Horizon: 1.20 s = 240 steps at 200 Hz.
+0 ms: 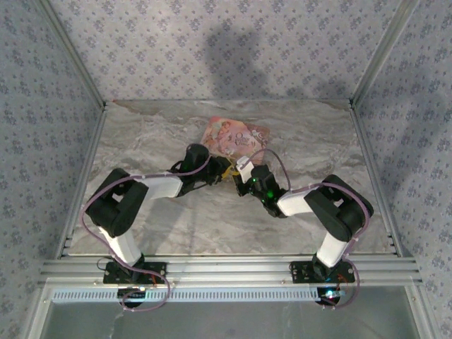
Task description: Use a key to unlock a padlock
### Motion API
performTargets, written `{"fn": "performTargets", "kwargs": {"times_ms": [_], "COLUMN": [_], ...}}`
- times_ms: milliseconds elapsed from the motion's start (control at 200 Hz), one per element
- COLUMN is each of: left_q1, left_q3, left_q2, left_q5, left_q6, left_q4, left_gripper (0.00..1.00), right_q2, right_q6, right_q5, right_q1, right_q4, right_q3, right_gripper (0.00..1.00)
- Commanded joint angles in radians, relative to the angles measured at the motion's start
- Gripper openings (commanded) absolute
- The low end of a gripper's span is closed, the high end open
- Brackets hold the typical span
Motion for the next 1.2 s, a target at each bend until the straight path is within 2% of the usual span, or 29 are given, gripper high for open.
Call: {"fn": "performTargets", "kwargs": {"times_ms": [0,180,415,630,859,1034,1194], "left_q1": [0.003,0.015,0.089,0.193,0.268,0.272,0.278], "left_q3": [-0.005,-0.009,-0.026,0.019,0.15,0.29,0.391], "left_q2": [-0.071,-0.149,-0.24,-0.269,-0.165,-0.042,0.066], "left_q5": [0.001,-0.051,-0.08,-0.073,0.021,0.067,0.073], "left_q6": [0.035,0.113,0.195,0.352,0.512,0.625,0.676], "left_q4": [-0.033,-0.14,-0.225,-0.339,-0.406,-0.482,-0.53], "left_gripper": [0.35,0.53,0.62,0.7,0.71,0.75,0.76], "right_q2": [0.016,0.018,0.026,0.036,0.054,0.066,0.076], "right_q6": [0.044,0.092,0.194,0.331,0.508,0.541,0.565], "right_q5": [0.014,-0.005,-0.036,-0.09,-0.163,-0.167,-0.178], "right_q1": [-0.005,-0.007,-0.016,-0.035,-0.077,-0.078,-0.084], "right_q4": [0.042,0.056,0.056,0.066,0.07,0.07,0.074], "right_q3": [-0.018,-0.027,-0.028,-0.027,-0.027,-0.025,-0.021], "right_gripper": [0.0,0.0,0.0,0.0,0.0,0.0,0.0]}}
